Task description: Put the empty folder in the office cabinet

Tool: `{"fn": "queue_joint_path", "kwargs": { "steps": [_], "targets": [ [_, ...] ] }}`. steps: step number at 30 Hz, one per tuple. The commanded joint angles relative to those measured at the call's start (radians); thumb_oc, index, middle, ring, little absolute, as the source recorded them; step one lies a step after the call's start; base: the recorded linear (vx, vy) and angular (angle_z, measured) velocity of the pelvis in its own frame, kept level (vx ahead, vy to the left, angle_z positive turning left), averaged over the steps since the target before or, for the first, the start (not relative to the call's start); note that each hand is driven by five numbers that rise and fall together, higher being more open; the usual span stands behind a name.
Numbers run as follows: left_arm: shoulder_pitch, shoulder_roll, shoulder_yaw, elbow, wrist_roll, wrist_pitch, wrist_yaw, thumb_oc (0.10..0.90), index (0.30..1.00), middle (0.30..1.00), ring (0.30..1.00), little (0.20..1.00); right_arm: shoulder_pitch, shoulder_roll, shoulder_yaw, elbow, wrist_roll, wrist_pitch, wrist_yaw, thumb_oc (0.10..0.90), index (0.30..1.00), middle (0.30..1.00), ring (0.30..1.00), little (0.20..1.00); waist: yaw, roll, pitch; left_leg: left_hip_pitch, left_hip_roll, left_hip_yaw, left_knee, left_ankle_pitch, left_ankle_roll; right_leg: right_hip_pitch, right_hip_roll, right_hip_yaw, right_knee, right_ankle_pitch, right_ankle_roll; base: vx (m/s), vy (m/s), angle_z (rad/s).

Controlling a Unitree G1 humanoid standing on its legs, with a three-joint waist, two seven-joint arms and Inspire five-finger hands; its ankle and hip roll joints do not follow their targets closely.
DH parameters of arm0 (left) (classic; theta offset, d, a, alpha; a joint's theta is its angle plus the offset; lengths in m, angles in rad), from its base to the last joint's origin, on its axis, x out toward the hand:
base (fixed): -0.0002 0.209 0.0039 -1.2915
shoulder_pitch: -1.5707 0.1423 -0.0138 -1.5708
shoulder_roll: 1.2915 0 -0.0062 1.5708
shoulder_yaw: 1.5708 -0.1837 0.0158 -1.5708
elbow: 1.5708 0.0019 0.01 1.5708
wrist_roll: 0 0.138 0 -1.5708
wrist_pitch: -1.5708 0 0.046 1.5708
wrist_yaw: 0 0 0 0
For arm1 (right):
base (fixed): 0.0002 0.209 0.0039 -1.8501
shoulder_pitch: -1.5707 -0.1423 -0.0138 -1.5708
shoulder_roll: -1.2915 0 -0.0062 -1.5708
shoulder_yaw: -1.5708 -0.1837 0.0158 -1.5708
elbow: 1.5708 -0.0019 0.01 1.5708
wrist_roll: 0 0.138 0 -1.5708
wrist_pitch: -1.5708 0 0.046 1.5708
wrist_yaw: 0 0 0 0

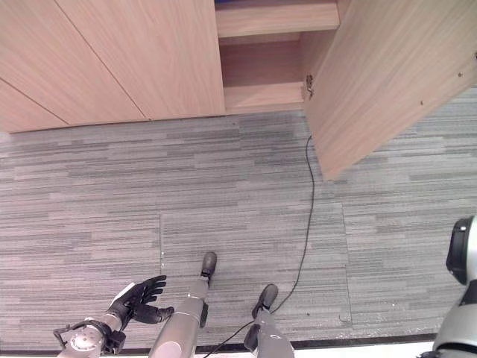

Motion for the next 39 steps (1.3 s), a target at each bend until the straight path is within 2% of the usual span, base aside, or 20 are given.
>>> {"fn": "queue_joint_path", "kwargs": {
  "steps": [1,9,13,20,21,22,25,27,28,34,36,37,38,39],
  "targets": [
    [0.038,0.039,-0.024,-0.006,-0.014,-0.026,-0.020,0.800,0.900,0.900,0.900,0.900,-0.102,-0.045,0.084,-0.079,-0.017,-0.089,-0.012,0.800,0.900,0.900,0.900,0.900,0.004,-0.049,-0.058,0.145,0.071,0.044,-0.008,-0.150,-0.074,-0.018,-0.063,0.064,0.007,-0.026,0.111,0.00,-0.004,0.10],
    [0.027,0.030,-0.031,0.031,-0.007,-0.019,-0.017,0.800,0.900,0.900,0.900,0.900,-0.122,0.071,0.087,-0.140,0.000,-0.091,-0.006,0.800,0.900,0.900,0.900,0.900,0.018,-0.046,-0.071,0.163,0.060,0.029,-0.008,-0.149,-0.070,0.008,-0.071,0.052,0.005,-0.020,0.110,0.00,0.001,0.03],
    [0.024,0.022,-0.035,0.057,0.001,-0.010,-0.013,0.800,0.900,0.900,0.900,0.900,-0.105,0.210,0.066,-0.208,0.022,-0.098,-0.004,0.800,0.900,0.900,0.900,0.900,0.034,-0.060,-0.084,0.193,0.064,0.031,-0.006,-0.165,-0.067,0.037,-0.073,0.048,0.007,-0.024,0.108,-0.03,0.009,-0.05],
    [0.041,0.019,-0.045,0.056,0.016,0.002,-0.018,0.800,0.900,0.900,0.900,0.900,-0.043,0.385,0.009,-0.192,-0.005,-0.075,0.008,0.800,0.900,0.900,0.900,0.900,0.077,-0.086,-0.119,0.247,0.064,0.018,0.001,-0.182,-0.056,0.101,-0.081,0.020,0.008,-0.025,0.106,-0.02,0.030,-0.01],
    [0.042,0.020,-0.045,0.056,0.016,0.002,-0.018,0.800,0.900,0.900,0.900,0.900,-0.043,0.385,0.008,-0.193,-0.006,-0.074,0.007,0.800,0.900,0.900,0.900,0.900,0.075,-0.088,-0.118,0.245,0.061,0.017,-0.001,-0.176,-0.054,0.100,-0.083,0.019,0.007,-0.019,0.107,0.00,0.031,-0.03],
    [0.047,0.022,-0.042,0.057,0.019,0.005,-0.017,0.800,0.900,0.900,0.900,0.900,-0.029,0.448,-0.012,-0.185,-0.010,-0.069,0.003,0.800,0.900,0.900,0.900,0.900,0.098,-0.093,-0.126,0.258,0.066,0.013,0.001,-0.185,-0.054,0.118,-0.081,0.006,0.009,-0.027,0.104,-0.03,0.046,0.00],
    [0.051,0.028,-0.034,0.061,0.021,0.013,-0.016,0.800,0.900,0.900,0.900,0.900,-0.008,0.528,-0.029,-0.189,-0.024,-0.060,0.001,0.800,0.900,0.900,0.900,0.900,0.133,-0.113,-0.137,0.256,0.060,-0.010,0.000,-0.175,-0.052,0.139,-0.085,-0.027,0.008,-0.027,0.101,-0.02,0.030,0.02],
    [0.053,0.047,-0.040,0.057,0.042,0.013,-0.023,0.800,0.900,0.900,0.900,0.900,-0.011,0.607,-0.022,-0.203,-0.044,-0.054,0.002,0.800,0.900,0.900,0.900,0.900,0.174,-0.130,-0.148,0.250,0.059,-0.038,0.002,-0.178,-0.057,0.162,-0.081,-0.063,0.008,-0.039,0.100,0.00,0.009,0.21],
    [0.054,0.048,-0.039,0.056,0.042,0.013,-0.023,0.800,0.900,0.900,0.900,0.900,-0.010,0.608,-0.023,-0.204,-0.045,-0.054,0.002,0.800,0.900,0.900,0.900,0.900,0.172,-0.131,-0.149,0.250,0.058,-0.040,0.002,-0.178,-0.057,0.162,-0.082,-0.064,0.008,-0.039,0.100,0.00,0.021,0.36],
    [0.056,0.108,-0.043,0.040,0.066,0.015,-0.026,0.800,0.900,0.900,0.900,0.900,-0.065,0.782,0.003,-0.236,-0.051,-0.060,-0.002,0.800,0.900,0.900,0.900,0.900,0.270,-0.162,-0.173,0.229,0.032,-0.113,0.002,-0.171,-0.060,0.198,-0.082,-0.128,0.007,-0.050,0.097,0.02,0.022,0.43],
    [0.056,0.130,-0.046,0.033,0.075,0.013,-0.025,0.800,0.900,0.900,0.900,0.900,-0.091,0.834,0.010,-0.242,-0.037,-0.069,-0.011,0.800,0.900,0.900,0.900,0.900,0.294,-0.170,-0.183,0.226,0.024,-0.132,0.000,-0.170,-0.060,0.206,-0.080,-0.142,0.006,-0.054,0.096,0.02,0.022,0.55],
    [0.056,0.130,-0.045,0.033,0.075,0.013,-0.025,0.800,0.900,0.900,0.900,0.900,-0.091,0.834,0.010,-0.242,-0.037,-0.069,-0.012,0.800,0.900,0.900,0.900,0.900,0.293,-0.171,-0.183,0.225,0.022,-0.133,-0.001,-0.168,-0.059,0.205,-0.081,-0.143,0.006,-0.052,0.097,0.03,0.041,0.55],
    [0.049,0.151,-0.045,0.031,0.077,0.009,-0.026,0.800,0.900,0.900,0.900,0.900,-0.129,0.866,0.026,-0.258,-0.019,-0.078,-0.008,0.800,0.900,0.900,0.900,0.900,0.317,-0.179,-0.194,0.219,0.014,-0.151,-0.004,-0.167,-0.060,0.211,-0.080,-0.156,0.006,-0.054,0.095,0.14,-0.023,0.78],
    [0.047,0.164,-0.039,0.024,0.059,0.007,-0.030,0.800,0.900,0.900,0.900,0.900,-0.156,0.884,0.043,-0.287,-0.003,-0.092,-0.001,0.800,0.900,0.900,0.900,0.900,0.332,-0.193,-0.208,0.224,0.018,-0.165,-0.006,-0.193,-0.065,0.227,-0.067,-0.148,0.002,-0.083,0.097,0.14,-0.030,0.81]
  ]
}}
